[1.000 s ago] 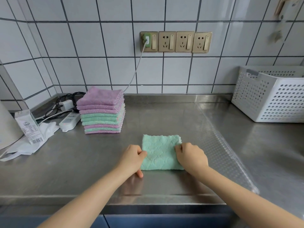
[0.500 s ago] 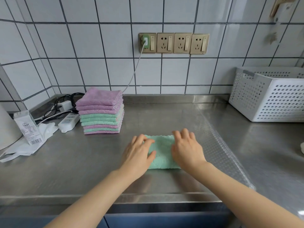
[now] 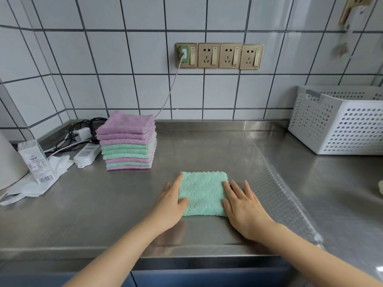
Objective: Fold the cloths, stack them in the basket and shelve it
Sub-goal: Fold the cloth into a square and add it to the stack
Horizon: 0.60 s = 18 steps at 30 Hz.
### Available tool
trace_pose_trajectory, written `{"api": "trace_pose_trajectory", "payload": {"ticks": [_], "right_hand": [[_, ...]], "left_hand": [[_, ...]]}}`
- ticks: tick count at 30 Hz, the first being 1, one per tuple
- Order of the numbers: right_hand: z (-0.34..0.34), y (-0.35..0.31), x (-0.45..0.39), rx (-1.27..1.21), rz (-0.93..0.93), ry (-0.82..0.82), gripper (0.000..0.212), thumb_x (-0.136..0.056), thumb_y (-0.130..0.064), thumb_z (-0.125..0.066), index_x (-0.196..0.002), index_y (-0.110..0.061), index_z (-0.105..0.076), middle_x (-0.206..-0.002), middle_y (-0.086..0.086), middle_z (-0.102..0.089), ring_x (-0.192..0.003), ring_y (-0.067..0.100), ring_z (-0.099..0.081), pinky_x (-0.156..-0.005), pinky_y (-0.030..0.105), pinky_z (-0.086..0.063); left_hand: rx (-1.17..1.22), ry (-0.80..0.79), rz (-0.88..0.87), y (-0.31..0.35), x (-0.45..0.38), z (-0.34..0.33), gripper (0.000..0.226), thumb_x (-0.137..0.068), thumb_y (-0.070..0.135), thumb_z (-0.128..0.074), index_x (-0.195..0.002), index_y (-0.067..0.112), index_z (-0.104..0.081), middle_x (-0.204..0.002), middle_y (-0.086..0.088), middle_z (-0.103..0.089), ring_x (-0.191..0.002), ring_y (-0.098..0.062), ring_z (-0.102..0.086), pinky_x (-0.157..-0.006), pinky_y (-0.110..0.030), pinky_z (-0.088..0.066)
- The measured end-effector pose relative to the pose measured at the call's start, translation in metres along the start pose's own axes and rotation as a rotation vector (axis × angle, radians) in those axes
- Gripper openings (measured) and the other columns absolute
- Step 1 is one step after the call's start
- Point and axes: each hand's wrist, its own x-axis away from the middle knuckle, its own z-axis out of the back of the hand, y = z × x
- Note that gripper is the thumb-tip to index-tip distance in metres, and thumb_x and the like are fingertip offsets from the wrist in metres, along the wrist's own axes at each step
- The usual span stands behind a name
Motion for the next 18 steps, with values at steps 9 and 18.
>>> {"api": "trace_pose_trajectory", "payload": {"ticks": [9,18], "right_hand": [[-0.003,0.002,-0.001,-0.055,-0.003,0.014,0.058,-0.102,-0.042,-0.014,-0.153,-0.023,0.004,-0.161,0.002,-0.003,-0.146,0.036,0.007,-0.12,0.042,0.001],[0.008,-0.009,0.0,-0.456,0.071,0.139,0.063,-0.096,-0.021,-0.043,-0.15,-0.026,-0.011,-0.134,-0.013,-0.043,-0.129,0.011,-0.038,-0.116,0.03,-0.022]], "left_hand": [[1.182,0.111,0.394,0.02,-0.013,0.013,0.078,-0.082,0.003,-0.066,-0.145,0.021,-0.025,-0.113,-0.01,-0.063,-0.093,-0.023,-0.065,-0.068,-0.034,-0.053],[0.813,-0.023,0.082,0.027,0.003,0.033,0.07,-0.084,-0.002,-0.064,-0.135,0.037,-0.037,-0.104,-0.006,-0.072,-0.088,-0.02,-0.067,-0.074,-0.037,-0.053]]}}
